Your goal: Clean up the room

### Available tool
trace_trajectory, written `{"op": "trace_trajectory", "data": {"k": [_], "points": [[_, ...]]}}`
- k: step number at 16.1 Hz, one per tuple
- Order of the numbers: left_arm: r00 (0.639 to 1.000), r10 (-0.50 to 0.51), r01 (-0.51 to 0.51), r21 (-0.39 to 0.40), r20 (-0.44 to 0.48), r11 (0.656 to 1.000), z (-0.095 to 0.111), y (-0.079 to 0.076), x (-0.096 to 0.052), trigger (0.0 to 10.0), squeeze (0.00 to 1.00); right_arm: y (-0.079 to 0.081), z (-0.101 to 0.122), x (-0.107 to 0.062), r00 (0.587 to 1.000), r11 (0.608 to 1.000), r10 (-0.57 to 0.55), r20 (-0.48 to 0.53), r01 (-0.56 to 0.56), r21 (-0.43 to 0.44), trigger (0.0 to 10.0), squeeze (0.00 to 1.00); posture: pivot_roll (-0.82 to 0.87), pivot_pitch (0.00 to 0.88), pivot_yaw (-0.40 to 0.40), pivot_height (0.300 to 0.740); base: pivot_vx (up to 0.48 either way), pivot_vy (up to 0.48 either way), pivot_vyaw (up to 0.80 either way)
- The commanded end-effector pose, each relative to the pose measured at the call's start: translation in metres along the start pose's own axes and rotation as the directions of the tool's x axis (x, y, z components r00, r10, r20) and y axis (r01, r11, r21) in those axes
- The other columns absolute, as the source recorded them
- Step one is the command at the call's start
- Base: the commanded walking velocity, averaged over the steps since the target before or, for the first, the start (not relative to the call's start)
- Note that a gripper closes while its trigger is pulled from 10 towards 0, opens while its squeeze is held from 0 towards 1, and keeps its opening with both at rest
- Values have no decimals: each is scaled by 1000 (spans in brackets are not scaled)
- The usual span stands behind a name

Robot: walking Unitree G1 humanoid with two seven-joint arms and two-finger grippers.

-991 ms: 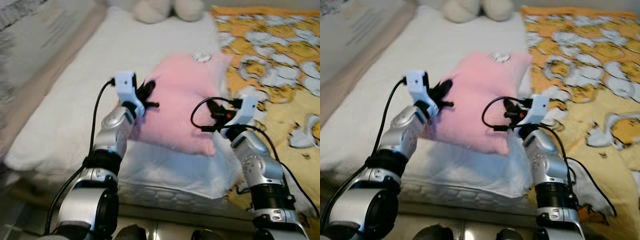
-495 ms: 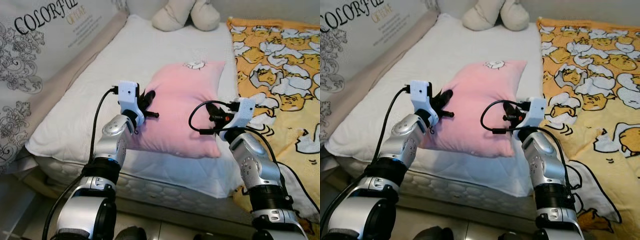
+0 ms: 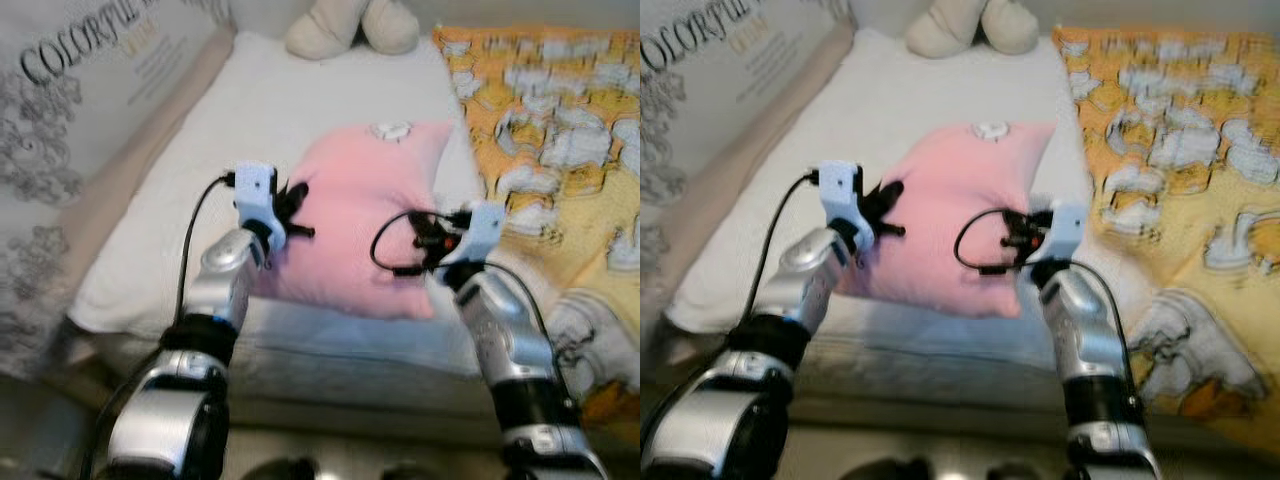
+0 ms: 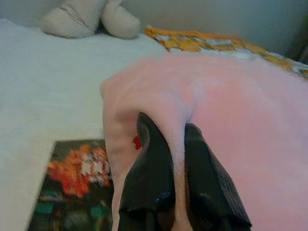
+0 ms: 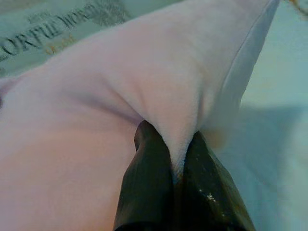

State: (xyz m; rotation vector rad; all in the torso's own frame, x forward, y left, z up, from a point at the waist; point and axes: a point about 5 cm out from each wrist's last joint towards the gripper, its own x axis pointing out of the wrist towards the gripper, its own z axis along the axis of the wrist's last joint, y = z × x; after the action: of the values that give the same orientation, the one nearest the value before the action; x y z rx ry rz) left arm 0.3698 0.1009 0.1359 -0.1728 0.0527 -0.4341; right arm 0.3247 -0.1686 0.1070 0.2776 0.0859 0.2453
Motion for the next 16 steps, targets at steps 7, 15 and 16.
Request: {"op": "trace_trajectory", "data": {"k": [7, 15, 16], "points": [[998, 54, -53, -20, 36, 998, 12, 10, 2, 0, 0, -5, 12, -3, 997, 999, -35, 65, 36, -10, 0, 0, -144, 0, 90, 740, 0, 480, 0], [996, 82, -83, 24, 36, 996, 10, 13, 0, 0, 0, -7, 11, -4, 998, 998, -44, 53, 46, -37, 0, 0, -131, 0, 81, 740, 0, 180, 545], [996, 82, -83, 31, 31, 996, 9, 12, 0, 1412, 0, -9, 10, -3, 997, 998, -59, 41, 60, -33, 0, 0, -130, 0, 81, 740, 0, 0, 0]]}}
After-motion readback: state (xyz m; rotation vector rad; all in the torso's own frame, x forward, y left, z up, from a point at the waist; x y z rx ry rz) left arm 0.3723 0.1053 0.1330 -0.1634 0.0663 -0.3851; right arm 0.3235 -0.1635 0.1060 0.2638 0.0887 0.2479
